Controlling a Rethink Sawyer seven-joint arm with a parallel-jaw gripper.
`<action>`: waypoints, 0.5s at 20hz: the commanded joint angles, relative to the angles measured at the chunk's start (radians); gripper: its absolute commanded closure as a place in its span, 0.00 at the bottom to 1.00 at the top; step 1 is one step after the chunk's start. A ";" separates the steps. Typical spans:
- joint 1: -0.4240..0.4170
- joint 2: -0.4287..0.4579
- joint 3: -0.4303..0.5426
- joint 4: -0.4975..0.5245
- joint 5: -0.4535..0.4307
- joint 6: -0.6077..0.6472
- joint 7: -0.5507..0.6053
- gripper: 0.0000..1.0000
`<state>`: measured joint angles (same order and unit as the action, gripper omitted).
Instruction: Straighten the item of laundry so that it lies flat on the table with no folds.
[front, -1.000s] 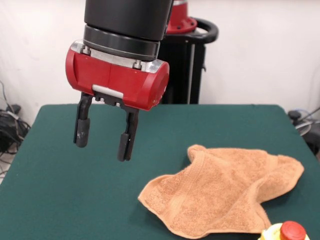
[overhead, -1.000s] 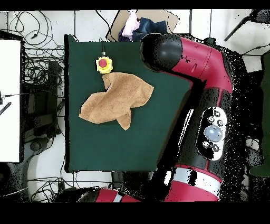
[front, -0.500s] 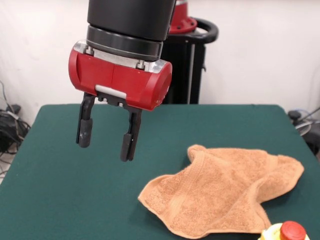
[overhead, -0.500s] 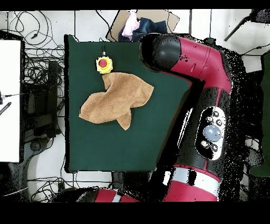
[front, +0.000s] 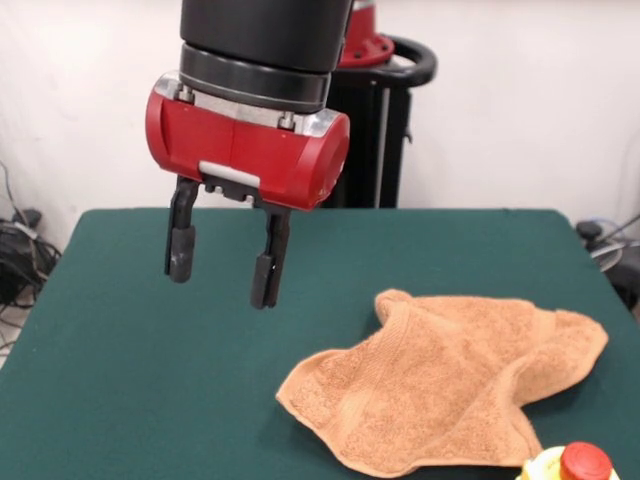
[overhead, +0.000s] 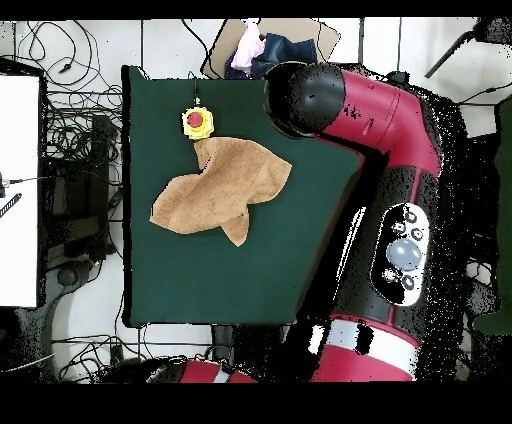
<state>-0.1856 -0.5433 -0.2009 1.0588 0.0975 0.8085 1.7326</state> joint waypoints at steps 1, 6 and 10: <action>0.023 -0.032 0.043 0.192 0.065 0.084 0.246 0.00; 0.042 -0.053 0.033 0.237 0.098 0.103 0.280 0.00; 0.045 -0.069 0.032 0.255 0.140 0.190 0.296 0.00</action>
<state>-0.1614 -0.5960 -0.2009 1.1257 0.1724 0.8331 1.7328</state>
